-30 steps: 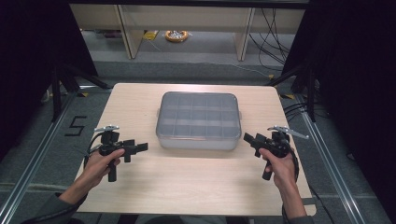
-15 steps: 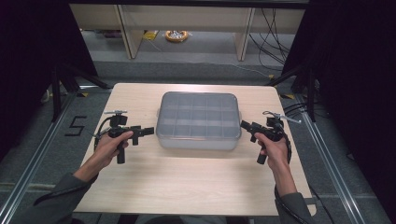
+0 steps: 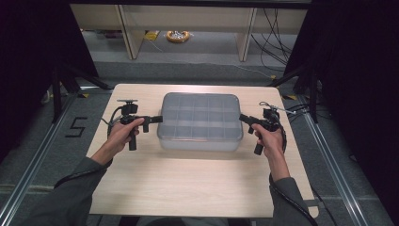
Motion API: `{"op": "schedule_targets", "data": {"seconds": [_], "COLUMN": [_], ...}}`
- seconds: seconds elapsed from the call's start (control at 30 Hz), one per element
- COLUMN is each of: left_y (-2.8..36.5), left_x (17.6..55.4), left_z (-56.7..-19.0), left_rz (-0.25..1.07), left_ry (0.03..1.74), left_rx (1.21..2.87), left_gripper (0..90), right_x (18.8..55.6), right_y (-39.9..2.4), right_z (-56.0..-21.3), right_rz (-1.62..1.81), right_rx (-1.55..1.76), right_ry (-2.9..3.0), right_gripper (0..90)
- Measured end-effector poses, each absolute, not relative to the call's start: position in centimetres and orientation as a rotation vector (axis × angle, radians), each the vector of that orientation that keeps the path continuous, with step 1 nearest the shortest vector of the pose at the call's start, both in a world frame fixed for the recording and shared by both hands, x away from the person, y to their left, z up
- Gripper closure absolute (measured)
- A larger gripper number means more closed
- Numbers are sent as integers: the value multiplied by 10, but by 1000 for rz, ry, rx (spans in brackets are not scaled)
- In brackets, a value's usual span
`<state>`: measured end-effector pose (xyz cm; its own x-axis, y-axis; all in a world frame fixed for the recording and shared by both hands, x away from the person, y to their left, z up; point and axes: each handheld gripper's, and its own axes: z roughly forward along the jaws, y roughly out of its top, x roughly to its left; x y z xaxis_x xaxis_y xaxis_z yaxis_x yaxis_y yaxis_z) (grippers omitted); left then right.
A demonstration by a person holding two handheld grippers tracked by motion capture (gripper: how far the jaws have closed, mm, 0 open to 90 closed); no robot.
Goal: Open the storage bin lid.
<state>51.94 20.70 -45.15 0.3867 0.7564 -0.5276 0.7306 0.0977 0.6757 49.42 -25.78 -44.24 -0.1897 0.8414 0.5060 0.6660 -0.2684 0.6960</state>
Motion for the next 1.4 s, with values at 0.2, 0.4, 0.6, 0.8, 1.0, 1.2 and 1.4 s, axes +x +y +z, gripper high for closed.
{"op": "schedule_targets", "data": {"seconds": [0.2,0.4,0.6,0.8,1.0,1.2,1.4], "left_y": [197,192,190,186,181,182,182], "left_x": [531,540,551,553,552,549,543], "left_z": [-449,-448,-456,-459,-456,-451,-444], "left_rz": [31,52,46,42,78,81,105], "left_ry": [1362,1386,1430,1424,1425,1423,1417], "left_rx": [1619,1618,1632,1640,1661,1640,1633], "left_gripper": [277,327,377,444,489,525,540], "right_x": [505,510,516,518,518,516,512], "right_y": [-246,-241,-241,-239,-236,-238,-235], "right_z": [-446,-447,-452,-455,-455,-453,-445], "right_rz": [1439,1434,1436,1429,1400,1439,1409], "right_rx": [1946,2017,1999,1984,1985,1978,1993], "right_ry": [1795,1793,1787,1802,1788,1740,1719], "right_gripper": [479,478,484,502,531,564,578]}}
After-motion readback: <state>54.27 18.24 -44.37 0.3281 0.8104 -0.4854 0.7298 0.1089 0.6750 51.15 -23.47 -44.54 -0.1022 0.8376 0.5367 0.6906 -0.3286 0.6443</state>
